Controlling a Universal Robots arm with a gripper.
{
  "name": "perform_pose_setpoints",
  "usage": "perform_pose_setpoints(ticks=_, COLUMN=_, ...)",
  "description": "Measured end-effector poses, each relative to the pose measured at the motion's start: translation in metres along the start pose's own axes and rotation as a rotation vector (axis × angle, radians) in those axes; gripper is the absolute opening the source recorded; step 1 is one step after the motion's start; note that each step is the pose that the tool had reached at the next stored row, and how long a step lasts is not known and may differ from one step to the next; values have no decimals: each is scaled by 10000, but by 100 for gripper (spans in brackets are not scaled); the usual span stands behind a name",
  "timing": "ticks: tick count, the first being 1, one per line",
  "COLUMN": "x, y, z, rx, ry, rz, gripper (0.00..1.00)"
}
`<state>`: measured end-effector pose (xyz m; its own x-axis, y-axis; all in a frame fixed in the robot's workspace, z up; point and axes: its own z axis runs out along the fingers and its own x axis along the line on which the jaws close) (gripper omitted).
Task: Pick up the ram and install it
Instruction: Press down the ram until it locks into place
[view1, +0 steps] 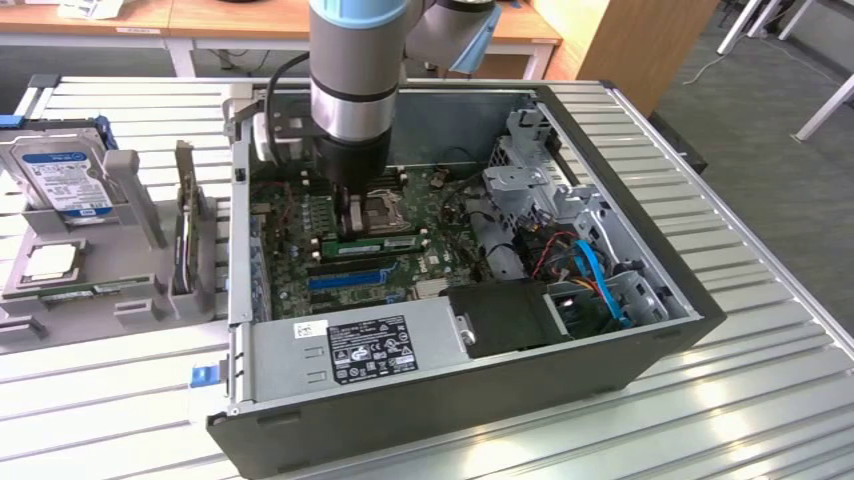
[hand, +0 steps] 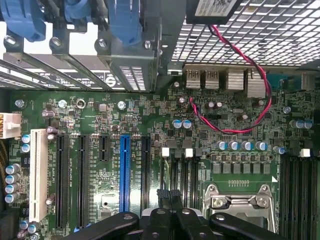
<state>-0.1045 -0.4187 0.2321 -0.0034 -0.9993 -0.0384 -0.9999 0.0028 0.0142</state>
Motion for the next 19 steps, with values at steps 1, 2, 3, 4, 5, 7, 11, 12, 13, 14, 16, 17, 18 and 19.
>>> perform_pose_setpoints(ticks=1, x=0, y=0, z=3, rx=0, ry=1, rz=0, gripper=10)
perform_pose_setpoints(ticks=2, x=0, y=-1, z=7, rx=0, ry=0, rz=0, gripper=10)
perform_pose_setpoints(ticks=3, x=1, y=-2, z=10, rx=0, ry=1, rz=0, gripper=10)
perform_pose_setpoints(ticks=4, x=1, y=-2, z=13, rx=-1, ry=1, rz=0, gripper=10)
perform_pose_setpoints(ticks=5, x=1, y=-2, z=13, rx=-1, ry=2, rz=0, gripper=10)
perform_pose_setpoints(ticks=7, x=1, y=-2, z=14, rx=-1, ry=2, rz=0, gripper=10)
perform_pose_setpoints(ticks=11, x=3, y=-2, z=27, rx=0, ry=0, rz=0, gripper=10)
perform_pose_setpoints(ticks=12, x=3, y=-3, z=30, rx=-1, ry=1, rz=0, gripper=10)
perform_pose_setpoints(ticks=13, x=4, y=-2, z=33, rx=-1, ry=1, rz=0, gripper=10)
perform_pose_setpoints(ticks=14, x=5, y=-2, z=34, rx=-1, ry=2, rz=1, gripper=10)
perform_pose_setpoints(ticks=16, x=5, y=-3, z=40, rx=0, ry=0, rz=0, gripper=10)
perform_pose_setpoints(ticks=17, x=5, y=-3, z=42, rx=0, ry=0, rz=1, gripper=10)
perform_pose_setpoints(ticks=18, x=6, y=-3, z=43, rx=0, ry=0, rz=0, gripper=10)
perform_pose_setpoints(ticks=19, x=7, y=-3, z=44, rx=0, ry=1, rz=0, gripper=10)
